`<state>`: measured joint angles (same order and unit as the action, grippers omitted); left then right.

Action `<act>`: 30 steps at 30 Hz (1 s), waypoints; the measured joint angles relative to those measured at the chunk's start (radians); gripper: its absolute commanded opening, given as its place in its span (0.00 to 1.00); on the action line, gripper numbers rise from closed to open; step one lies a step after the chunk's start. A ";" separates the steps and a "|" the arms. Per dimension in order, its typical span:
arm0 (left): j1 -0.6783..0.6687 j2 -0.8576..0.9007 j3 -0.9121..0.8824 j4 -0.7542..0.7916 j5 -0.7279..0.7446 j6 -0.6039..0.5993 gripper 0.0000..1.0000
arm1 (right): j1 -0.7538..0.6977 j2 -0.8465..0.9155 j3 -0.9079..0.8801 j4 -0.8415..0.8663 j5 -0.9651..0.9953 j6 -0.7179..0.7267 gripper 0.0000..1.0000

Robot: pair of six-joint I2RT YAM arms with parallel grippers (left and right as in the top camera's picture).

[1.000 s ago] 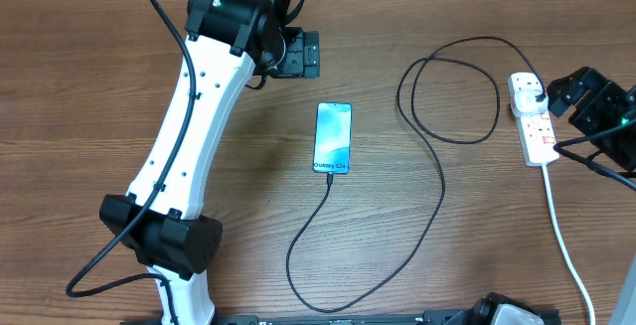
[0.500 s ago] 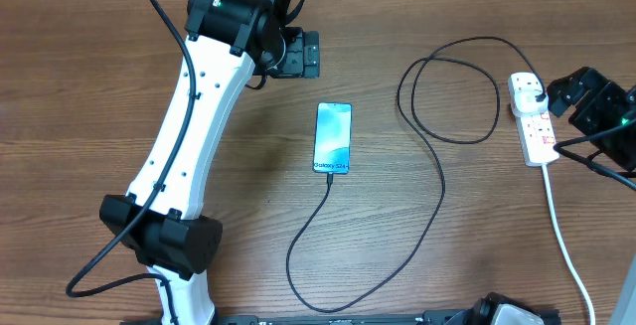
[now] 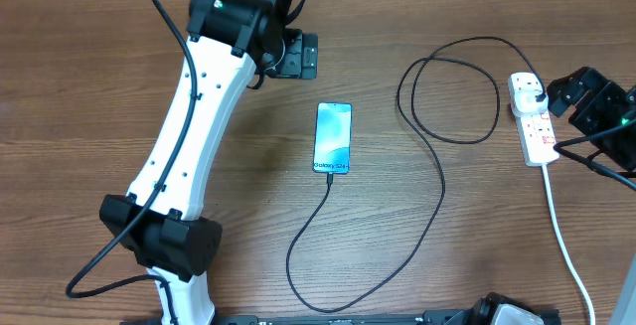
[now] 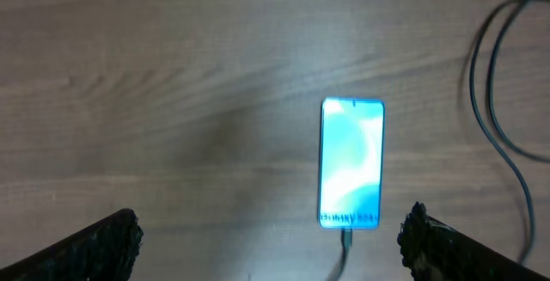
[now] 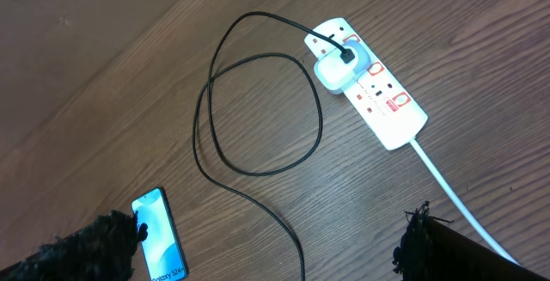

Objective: Plug charger to phone and switch on socket

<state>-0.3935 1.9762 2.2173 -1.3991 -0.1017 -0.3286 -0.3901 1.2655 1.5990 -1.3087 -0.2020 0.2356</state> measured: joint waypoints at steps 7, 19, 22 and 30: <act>-0.059 -0.224 -0.436 0.356 -0.061 0.038 1.00 | 0.000 0.000 0.000 -0.001 0.000 0.000 1.00; -0.049 -0.877 -1.408 1.186 -0.066 0.051 1.00 | 0.000 0.002 0.000 0.000 0.000 0.001 1.00; -0.003 -1.025 -1.644 1.491 -0.016 0.051 1.00 | 0.000 0.002 0.000 -0.001 0.000 0.000 1.00; 0.173 -1.307 -2.007 1.940 0.136 0.075 1.00 | 0.000 0.002 0.000 0.000 0.000 0.000 1.00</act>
<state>-0.2203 0.6693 0.2104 0.5407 0.0341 -0.2539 -0.3901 1.2671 1.5986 -1.3090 -0.2020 0.2356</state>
